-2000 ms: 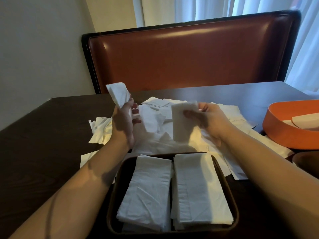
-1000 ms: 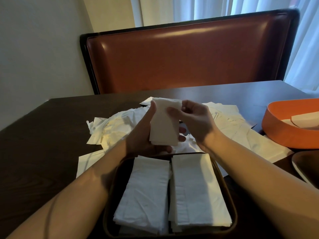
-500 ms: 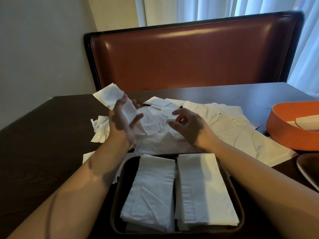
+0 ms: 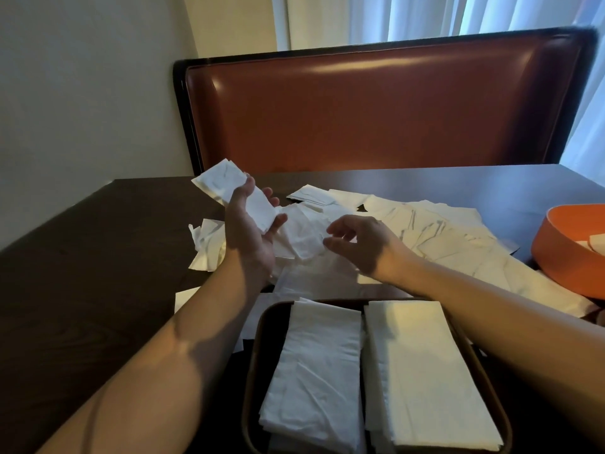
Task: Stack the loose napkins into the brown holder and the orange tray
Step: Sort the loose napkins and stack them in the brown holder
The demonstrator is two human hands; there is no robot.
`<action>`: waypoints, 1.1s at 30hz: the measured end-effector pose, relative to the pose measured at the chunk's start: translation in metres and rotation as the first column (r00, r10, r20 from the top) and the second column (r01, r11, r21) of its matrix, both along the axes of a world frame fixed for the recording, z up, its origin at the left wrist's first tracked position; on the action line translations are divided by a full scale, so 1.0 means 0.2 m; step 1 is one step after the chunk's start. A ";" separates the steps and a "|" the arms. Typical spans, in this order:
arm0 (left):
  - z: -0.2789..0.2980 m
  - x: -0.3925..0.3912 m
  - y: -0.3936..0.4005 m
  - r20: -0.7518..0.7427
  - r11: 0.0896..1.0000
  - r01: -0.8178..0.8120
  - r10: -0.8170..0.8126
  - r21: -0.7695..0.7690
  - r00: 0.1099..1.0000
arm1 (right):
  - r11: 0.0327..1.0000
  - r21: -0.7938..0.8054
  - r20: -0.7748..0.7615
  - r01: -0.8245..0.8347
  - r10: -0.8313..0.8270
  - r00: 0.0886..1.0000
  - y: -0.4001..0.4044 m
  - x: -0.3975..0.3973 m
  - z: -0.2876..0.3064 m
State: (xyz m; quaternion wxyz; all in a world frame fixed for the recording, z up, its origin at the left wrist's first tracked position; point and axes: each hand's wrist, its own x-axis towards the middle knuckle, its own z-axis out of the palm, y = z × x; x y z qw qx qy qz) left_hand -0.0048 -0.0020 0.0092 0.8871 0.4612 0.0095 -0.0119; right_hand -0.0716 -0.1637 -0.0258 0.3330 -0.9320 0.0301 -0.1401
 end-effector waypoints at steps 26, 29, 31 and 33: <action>-0.02 -0.02 -0.03 0.015 0.997 0.011 -0.012 0.079 1.000 | 0.528 0.844 0.112 -0.097 0.003 0.994 -0.07 -0.06 0.20; -0.02 -0.08 -0.03 0.053 0.952 0.291 -0.297 0.098 0.953 | 0.367 0.915 0.176 -0.169 0.015 0.984 -0.07 -0.17 0.20; -0.03 -0.11 -0.05 0.085 0.913 0.372 -0.389 0.167 0.917 | 0.350 0.919 0.196 -0.180 -0.009 0.981 -0.05 -0.21 0.18; -0.04 -0.13 -0.07 0.138 0.894 0.348 -0.397 0.280 0.907 | 0.365 0.913 0.209 -0.185 -0.029 0.977 -0.05 -0.23 0.15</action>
